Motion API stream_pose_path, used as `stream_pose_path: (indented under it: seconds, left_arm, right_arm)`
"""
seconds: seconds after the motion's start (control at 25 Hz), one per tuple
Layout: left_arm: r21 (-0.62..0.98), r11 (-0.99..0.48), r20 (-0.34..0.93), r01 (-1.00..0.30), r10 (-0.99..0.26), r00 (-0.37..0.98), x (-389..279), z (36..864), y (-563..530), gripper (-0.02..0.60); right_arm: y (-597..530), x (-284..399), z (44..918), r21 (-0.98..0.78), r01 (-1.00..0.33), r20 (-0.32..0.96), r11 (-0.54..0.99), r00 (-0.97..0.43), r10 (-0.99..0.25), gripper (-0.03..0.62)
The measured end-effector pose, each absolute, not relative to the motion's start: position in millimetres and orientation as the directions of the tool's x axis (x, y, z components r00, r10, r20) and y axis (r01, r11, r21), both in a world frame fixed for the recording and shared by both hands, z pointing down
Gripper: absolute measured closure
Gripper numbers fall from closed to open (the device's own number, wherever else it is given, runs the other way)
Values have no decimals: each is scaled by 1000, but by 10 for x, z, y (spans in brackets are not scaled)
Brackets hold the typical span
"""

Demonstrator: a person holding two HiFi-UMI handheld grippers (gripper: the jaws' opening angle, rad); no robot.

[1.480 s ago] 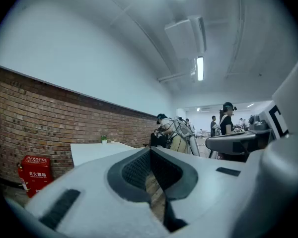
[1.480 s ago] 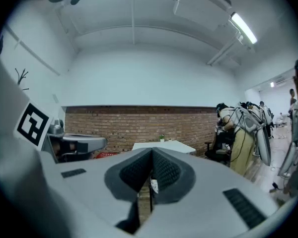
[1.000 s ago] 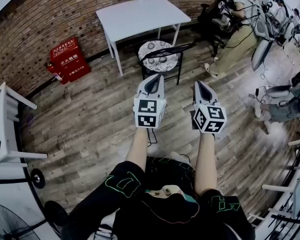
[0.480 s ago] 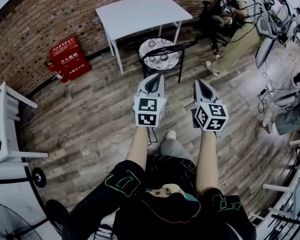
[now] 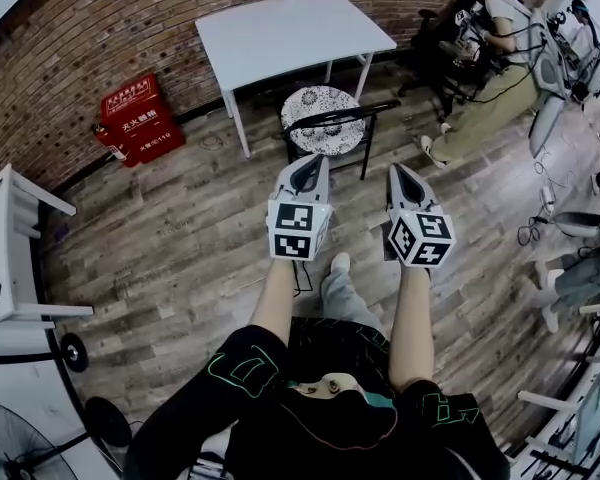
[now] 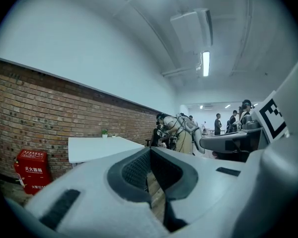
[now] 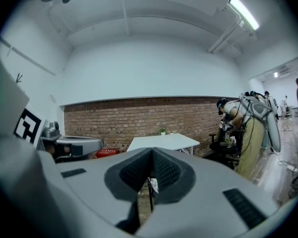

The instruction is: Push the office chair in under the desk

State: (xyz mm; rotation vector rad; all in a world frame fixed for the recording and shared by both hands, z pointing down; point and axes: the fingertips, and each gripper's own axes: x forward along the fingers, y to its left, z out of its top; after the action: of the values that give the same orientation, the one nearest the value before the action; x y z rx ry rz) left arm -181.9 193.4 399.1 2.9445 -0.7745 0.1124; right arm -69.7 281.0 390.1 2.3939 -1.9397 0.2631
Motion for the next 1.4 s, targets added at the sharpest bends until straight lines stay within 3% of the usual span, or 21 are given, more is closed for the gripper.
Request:
stream_pose_path:
  seconds: [0.88,1.08,1.4]
  left_arm:
    - [22,-847,213,-531,-515,830,109,4390,607,574]
    - [2,-832,208,-555,-542,814,190,4382,437,574]
    - [40,-776,275,-629,-597,754,-130,4671,37,572]
  right_arm:
    - [1491,1470,4252,-179,-960,188,-215,181,-965,589]
    - [1221,1639,4226,-190,-966,172,-178,146,-974,590]
    - [700,1347,4472,-206,-975,223,-85,38,-974,589]
